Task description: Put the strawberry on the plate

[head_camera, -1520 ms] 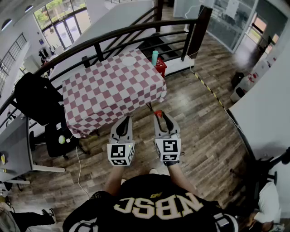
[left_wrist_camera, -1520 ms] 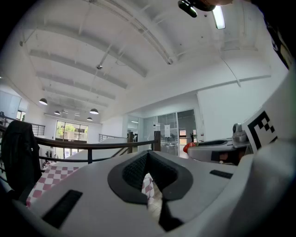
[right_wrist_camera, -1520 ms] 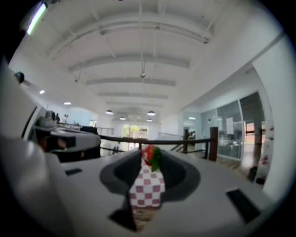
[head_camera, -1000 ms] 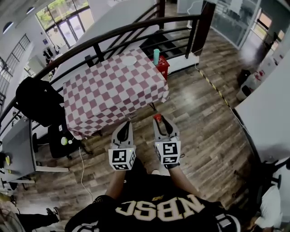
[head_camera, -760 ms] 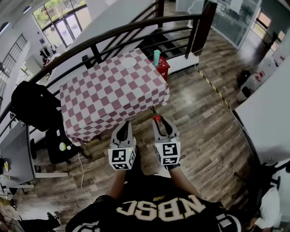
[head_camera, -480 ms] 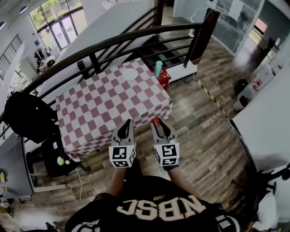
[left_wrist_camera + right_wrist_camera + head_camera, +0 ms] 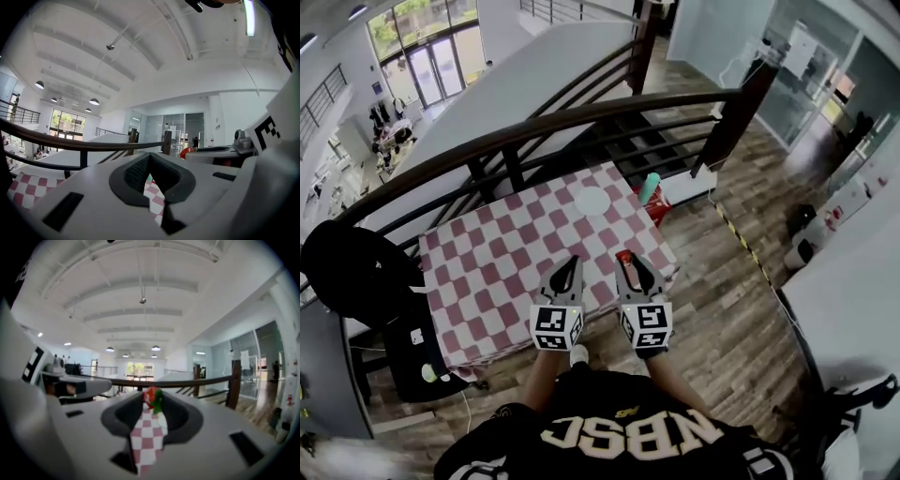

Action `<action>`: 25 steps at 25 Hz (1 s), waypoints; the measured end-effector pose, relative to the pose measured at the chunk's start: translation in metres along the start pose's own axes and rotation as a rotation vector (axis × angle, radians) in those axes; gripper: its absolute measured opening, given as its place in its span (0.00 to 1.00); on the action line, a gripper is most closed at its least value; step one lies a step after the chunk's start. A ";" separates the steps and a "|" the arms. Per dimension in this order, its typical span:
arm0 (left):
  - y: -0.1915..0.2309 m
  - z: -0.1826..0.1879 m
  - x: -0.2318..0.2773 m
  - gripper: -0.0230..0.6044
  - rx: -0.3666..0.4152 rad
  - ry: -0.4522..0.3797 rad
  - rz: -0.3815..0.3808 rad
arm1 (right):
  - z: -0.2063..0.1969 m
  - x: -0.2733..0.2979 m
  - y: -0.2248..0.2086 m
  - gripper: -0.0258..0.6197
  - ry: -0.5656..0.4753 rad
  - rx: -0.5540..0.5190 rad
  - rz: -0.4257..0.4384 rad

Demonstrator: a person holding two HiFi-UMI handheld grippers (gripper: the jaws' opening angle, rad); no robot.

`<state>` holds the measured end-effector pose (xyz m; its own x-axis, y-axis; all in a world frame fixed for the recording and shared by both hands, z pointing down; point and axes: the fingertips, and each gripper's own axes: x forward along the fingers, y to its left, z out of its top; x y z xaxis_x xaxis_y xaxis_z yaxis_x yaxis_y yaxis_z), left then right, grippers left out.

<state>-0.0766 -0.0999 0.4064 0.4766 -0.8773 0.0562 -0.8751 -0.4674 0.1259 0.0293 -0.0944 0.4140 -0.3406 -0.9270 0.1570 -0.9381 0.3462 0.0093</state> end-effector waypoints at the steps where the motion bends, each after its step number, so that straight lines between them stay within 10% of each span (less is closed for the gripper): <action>1: 0.008 -0.002 0.006 0.06 -0.005 0.008 -0.008 | -0.001 0.011 -0.001 0.24 0.002 -0.002 -0.002; 19: 0.051 -0.090 0.126 0.06 -0.077 0.241 -0.045 | -0.096 0.120 -0.087 0.24 0.260 0.031 0.025; 25: 0.065 -0.143 0.173 0.06 0.007 0.385 -0.079 | -0.158 0.156 -0.130 0.24 0.415 -0.148 0.130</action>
<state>-0.0386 -0.2662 0.5663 0.5381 -0.7339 0.4145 -0.8343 -0.5337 0.1381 0.1080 -0.2612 0.5937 -0.3721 -0.7488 0.5485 -0.8600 0.5005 0.0998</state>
